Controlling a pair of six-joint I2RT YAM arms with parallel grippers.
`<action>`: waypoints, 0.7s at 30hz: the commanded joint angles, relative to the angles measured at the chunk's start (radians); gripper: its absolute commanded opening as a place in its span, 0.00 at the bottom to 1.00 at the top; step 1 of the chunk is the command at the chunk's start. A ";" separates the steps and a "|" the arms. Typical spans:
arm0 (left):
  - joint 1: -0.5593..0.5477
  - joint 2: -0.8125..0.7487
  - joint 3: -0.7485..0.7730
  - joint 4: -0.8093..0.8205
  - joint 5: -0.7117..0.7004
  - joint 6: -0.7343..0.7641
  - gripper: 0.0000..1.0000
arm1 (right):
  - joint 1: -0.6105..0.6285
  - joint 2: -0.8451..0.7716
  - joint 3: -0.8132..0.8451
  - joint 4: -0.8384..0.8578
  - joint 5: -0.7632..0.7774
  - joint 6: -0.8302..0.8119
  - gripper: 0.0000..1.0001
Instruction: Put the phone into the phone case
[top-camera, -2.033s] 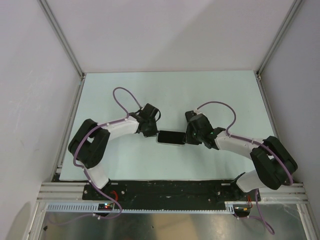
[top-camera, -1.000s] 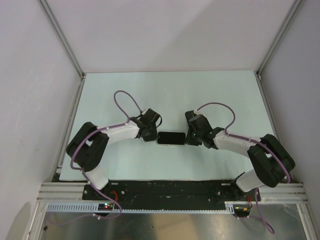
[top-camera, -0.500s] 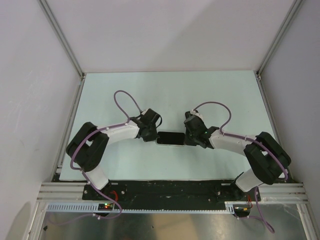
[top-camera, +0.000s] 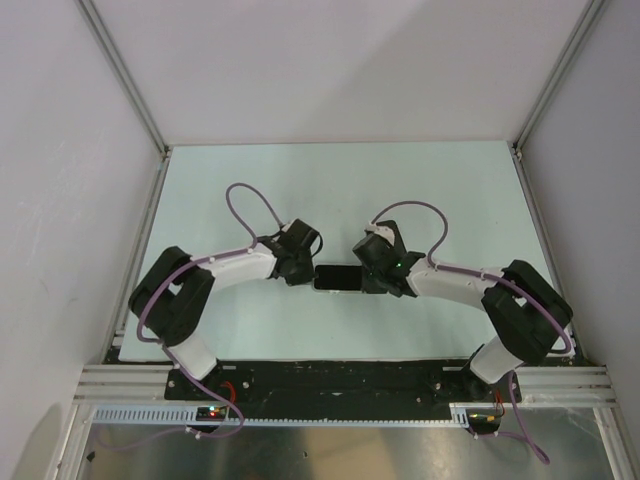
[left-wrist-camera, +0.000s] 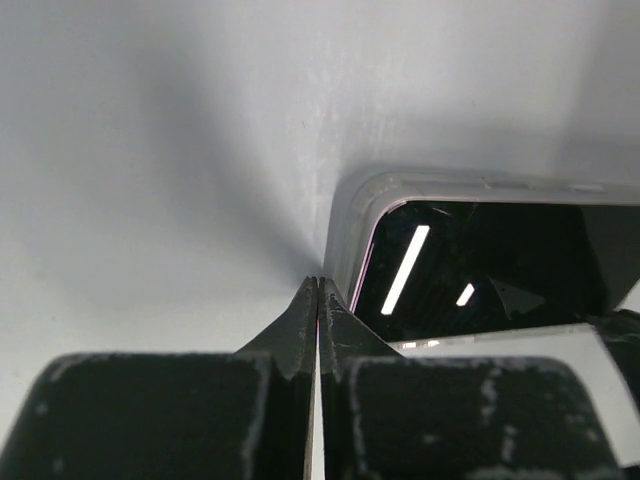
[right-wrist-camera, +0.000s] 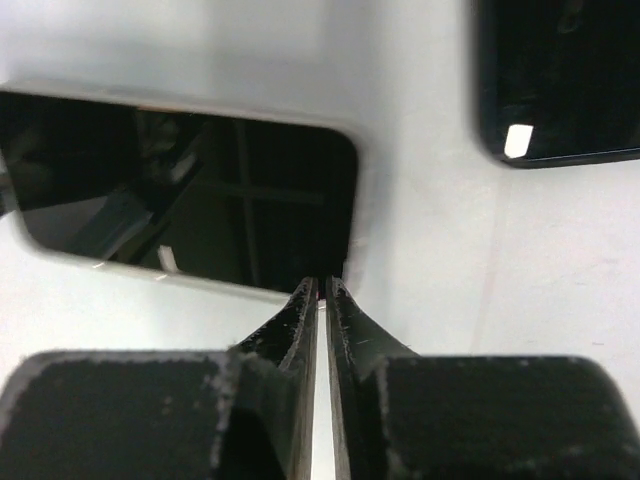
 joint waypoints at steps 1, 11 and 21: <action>0.004 -0.105 -0.036 0.069 0.063 -0.019 0.00 | 0.037 -0.017 0.077 -0.032 -0.143 -0.023 0.13; 0.020 -0.243 -0.158 0.058 0.067 -0.006 0.00 | -0.028 -0.058 0.212 -0.029 -0.175 -0.122 0.26; -0.139 -0.246 -0.178 0.069 0.055 -0.105 0.00 | -0.155 0.245 0.391 -0.021 -0.287 -0.253 0.27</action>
